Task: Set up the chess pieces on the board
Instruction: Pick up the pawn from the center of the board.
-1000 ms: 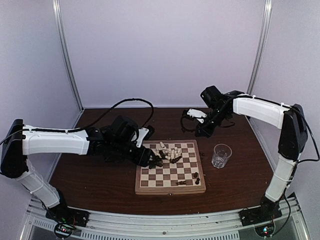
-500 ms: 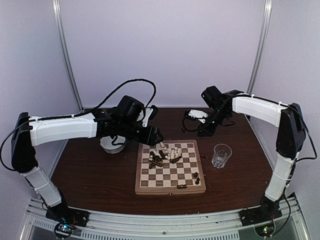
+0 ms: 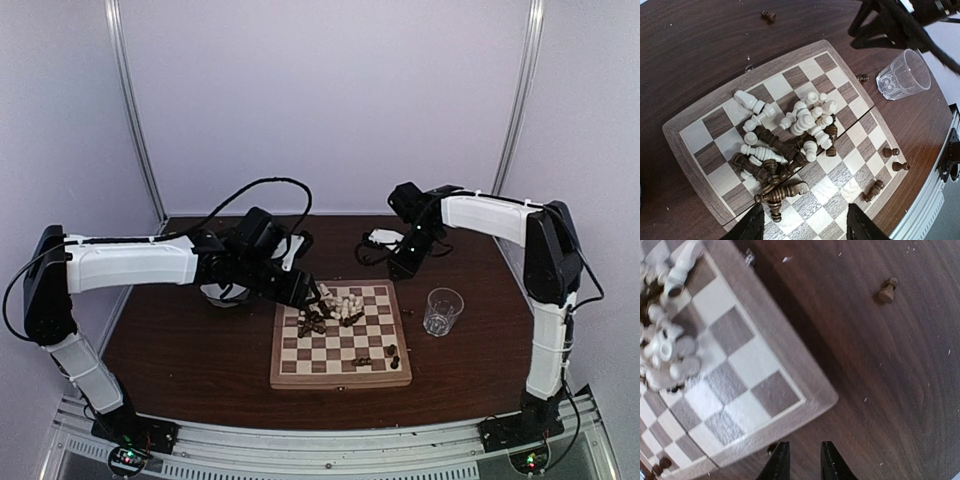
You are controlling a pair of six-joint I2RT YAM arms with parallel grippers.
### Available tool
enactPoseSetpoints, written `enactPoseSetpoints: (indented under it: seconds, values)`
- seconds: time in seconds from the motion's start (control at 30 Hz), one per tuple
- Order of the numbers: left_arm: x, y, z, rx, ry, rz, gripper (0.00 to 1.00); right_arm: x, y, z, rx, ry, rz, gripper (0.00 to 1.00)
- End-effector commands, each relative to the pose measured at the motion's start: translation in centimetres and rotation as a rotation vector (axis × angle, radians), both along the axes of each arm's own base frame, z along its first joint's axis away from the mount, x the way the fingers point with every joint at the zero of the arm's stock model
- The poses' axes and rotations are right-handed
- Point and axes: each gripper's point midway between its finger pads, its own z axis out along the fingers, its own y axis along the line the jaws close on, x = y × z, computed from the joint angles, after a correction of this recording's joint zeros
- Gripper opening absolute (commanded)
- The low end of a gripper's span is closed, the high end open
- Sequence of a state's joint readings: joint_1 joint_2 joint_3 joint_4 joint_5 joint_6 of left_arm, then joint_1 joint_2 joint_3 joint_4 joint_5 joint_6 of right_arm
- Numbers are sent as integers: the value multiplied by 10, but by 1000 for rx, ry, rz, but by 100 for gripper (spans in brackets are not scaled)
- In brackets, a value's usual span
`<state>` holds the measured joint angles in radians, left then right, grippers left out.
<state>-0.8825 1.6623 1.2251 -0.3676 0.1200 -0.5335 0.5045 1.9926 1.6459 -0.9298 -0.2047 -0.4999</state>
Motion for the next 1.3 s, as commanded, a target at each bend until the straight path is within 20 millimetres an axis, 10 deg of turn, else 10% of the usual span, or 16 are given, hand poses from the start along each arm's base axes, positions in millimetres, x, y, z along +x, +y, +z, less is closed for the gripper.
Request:
enactPoseSetpoints:
  seconds: [0.0,0.37,1.27]
  values:
    - [-3,1,10,-50,4,5,56,47,25,1,74,-47,-125,24]
    - [-7,17,6,-20,5,51,56,119,52,-11,116,-111,-299,30]
    - [-9,22,-4,7,6,48,56,147,44,-54,47,-126,-373,28]
